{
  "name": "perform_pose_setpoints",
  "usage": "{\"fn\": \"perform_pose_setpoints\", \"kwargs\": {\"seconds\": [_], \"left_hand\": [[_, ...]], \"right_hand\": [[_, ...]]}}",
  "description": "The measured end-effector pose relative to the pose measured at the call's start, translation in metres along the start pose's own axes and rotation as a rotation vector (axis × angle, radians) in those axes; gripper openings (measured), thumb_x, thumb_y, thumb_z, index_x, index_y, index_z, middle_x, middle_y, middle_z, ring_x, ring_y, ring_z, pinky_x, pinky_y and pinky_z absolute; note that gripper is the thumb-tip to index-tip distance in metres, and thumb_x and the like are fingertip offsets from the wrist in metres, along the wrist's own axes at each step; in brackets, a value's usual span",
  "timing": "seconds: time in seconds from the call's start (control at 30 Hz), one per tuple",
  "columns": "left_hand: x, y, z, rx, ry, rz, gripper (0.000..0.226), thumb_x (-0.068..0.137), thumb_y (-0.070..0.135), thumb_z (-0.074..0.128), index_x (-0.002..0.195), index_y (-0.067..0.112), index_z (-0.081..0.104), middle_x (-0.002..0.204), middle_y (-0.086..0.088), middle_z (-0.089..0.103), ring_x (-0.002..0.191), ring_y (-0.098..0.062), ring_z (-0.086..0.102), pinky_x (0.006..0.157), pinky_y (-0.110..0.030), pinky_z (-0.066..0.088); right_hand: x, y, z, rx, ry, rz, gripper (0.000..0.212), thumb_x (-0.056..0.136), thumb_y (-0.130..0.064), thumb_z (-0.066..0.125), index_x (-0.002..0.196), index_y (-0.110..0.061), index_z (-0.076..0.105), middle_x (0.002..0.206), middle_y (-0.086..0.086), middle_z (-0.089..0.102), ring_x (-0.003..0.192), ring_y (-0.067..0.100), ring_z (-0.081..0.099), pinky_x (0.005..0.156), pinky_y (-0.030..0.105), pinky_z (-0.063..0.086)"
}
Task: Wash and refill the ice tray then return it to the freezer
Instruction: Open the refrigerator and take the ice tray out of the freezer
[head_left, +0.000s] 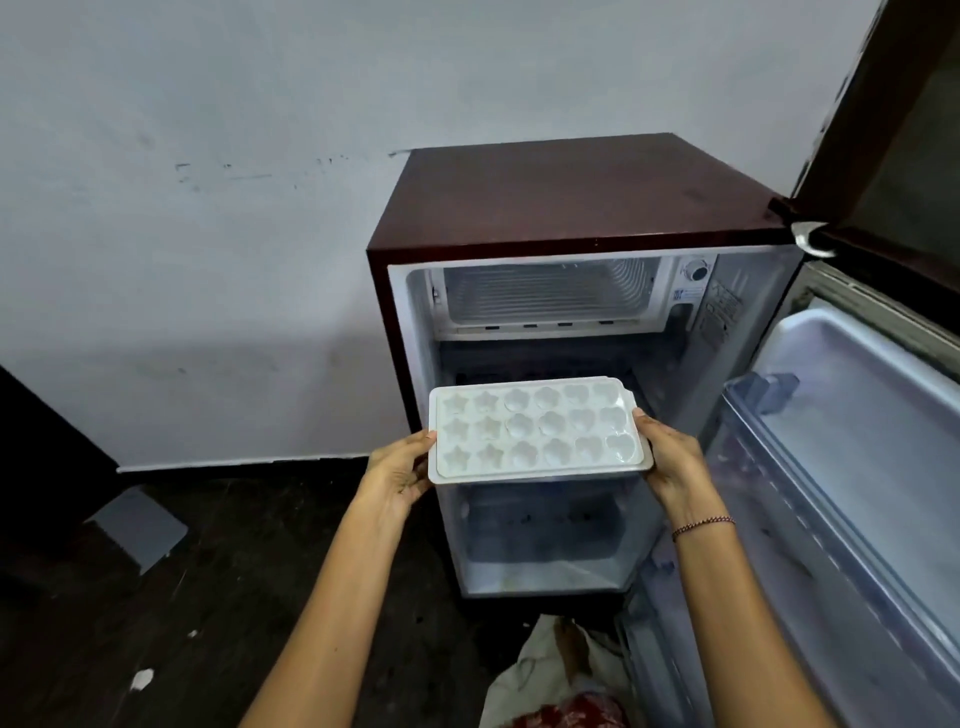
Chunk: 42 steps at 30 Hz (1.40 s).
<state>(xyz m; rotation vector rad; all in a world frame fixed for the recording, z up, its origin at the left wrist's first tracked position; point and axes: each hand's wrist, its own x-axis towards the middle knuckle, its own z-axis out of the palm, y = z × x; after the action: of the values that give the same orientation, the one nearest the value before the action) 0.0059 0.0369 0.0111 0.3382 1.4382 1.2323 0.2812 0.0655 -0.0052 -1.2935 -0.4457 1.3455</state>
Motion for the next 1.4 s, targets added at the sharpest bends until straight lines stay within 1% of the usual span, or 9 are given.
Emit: {"fn": "perform_pose_setpoints", "kwargs": {"seconds": [0.23, 0.33, 0.47, 0.63, 0.7, 0.9, 1.03, 1.17, 1.4], "left_hand": [[-0.046, -0.027, -0.041, 0.061, -0.022, -0.027, 0.009, 0.084, 0.005, 0.065, 0.08, 0.012, 0.068, 0.079, -0.004, 0.067, 0.073, -0.018, 0.063, 0.063, -0.032, 0.051], [-0.06, -0.042, -0.051, 0.072, -0.032, -0.059, 0.01, 0.084, 0.006, 0.064, 0.081, 0.014, 0.068, 0.08, -0.003, 0.067, 0.074, -0.018, 0.062, 0.064, -0.03, 0.051], [-0.076, -0.06, -0.062, 0.084, -0.045, -0.089, 0.008, 0.084, 0.006, 0.065, 0.083, 0.012, 0.068, 0.08, -0.003, 0.067, 0.073, -0.017, 0.061, 0.068, -0.03, 0.05], [-0.097, -0.086, -0.069, 0.134, -0.069, -0.111, 0.008, 0.085, 0.005, 0.063, 0.088, 0.01, 0.068, 0.081, -0.003, 0.066, 0.072, -0.016, 0.061, 0.07, -0.031, 0.05], [-0.108, -0.099, -0.071, 0.172, -0.084, -0.122, 0.01, 0.085, 0.005, 0.063, 0.092, 0.009, 0.068, 0.082, -0.003, 0.066, 0.073, -0.017, 0.061, 0.071, -0.031, 0.05], [-0.152, -0.144, -0.075, 0.338, -0.16, -0.199, 0.014, 0.086, 0.004, 0.062, 0.098, 0.008, 0.067, 0.079, -0.004, 0.065, 0.071, -0.016, 0.059, 0.06, -0.03, 0.05], [-0.184, -0.17, -0.078, 0.429, -0.229, -0.213, 0.015, 0.085, 0.006, 0.063, 0.099, 0.009, 0.065, 0.079, -0.004, 0.064, 0.07, -0.016, 0.059, 0.054, -0.028, 0.045], [-0.22, -0.195, -0.075, 0.483, -0.337, -0.25, 0.011, 0.086, 0.006, 0.06, 0.093, 0.011, 0.066, 0.077, -0.005, 0.068, 0.064, -0.015, 0.061, 0.053, -0.028, 0.05], [-0.271, -0.243, -0.043, 0.71, -0.572, -0.248, 0.007, 0.09, 0.013, 0.057, 0.091, 0.009, 0.063, 0.081, -0.009, 0.067, 0.066, -0.021, 0.062, 0.055, -0.029, 0.048]], "right_hand": [[-0.074, 0.03, -0.031, 0.045, 0.053, 0.026, 0.008, 0.085, -0.008, 0.067, 0.08, -0.001, 0.067, 0.072, 0.007, 0.07, 0.06, 0.017, 0.067, 0.071, 0.036, 0.057], [-0.098, 0.04, -0.045, 0.04, 0.082, 0.04, 0.013, 0.086, -0.008, 0.065, 0.089, 0.005, 0.065, 0.069, 0.011, 0.069, 0.048, 0.014, 0.063, 0.047, 0.027, 0.055], [-0.126, 0.054, -0.064, 0.073, 0.1, 0.06, 0.022, 0.085, -0.003, 0.065, 0.103, 0.01, 0.063, 0.093, 0.018, 0.066, 0.074, 0.024, 0.063, 0.089, 0.046, 0.052], [-0.167, 0.072, -0.095, 0.04, 0.187, 0.072, 0.031, 0.087, -0.006, 0.063, 0.111, 0.014, 0.059, 0.107, 0.025, 0.061, 0.077, 0.029, 0.059, 0.094, 0.052, 0.047], [-0.186, 0.082, -0.112, 0.041, 0.219, 0.077, 0.028, 0.088, -0.007, 0.062, 0.107, 0.014, 0.06, 0.104, 0.023, 0.062, 0.076, 0.028, 0.06, 0.09, 0.049, 0.049], [-0.248, 0.124, -0.181, 0.107, 0.37, 0.109, 0.012, 0.09, -0.005, 0.06, 0.078, -0.003, 0.062, 0.054, -0.002, 0.068, 0.046, 0.008, 0.063, 0.048, 0.023, 0.055], [-0.297, 0.155, -0.218, 0.148, 0.438, 0.106, 0.01, 0.092, -0.004, 0.056, 0.09, 0.002, 0.064, 0.055, -0.002, 0.069, 0.047, 0.009, 0.064, 0.045, 0.02, 0.053], [-0.348, 0.176, -0.252, 0.205, 0.543, 0.091, 0.018, 0.091, -0.006, 0.058, 0.103, 0.006, 0.064, 0.074, 0.009, 0.07, 0.061, 0.021, 0.064, 0.063, 0.034, 0.054], [-0.418, 0.189, -0.309, 0.29, 0.782, 0.026, 0.014, 0.091, -0.005, 0.058, 0.101, 0.002, 0.064, 0.064, 0.002, 0.07, 0.051, 0.011, 0.065, 0.048, 0.023, 0.055]]}}
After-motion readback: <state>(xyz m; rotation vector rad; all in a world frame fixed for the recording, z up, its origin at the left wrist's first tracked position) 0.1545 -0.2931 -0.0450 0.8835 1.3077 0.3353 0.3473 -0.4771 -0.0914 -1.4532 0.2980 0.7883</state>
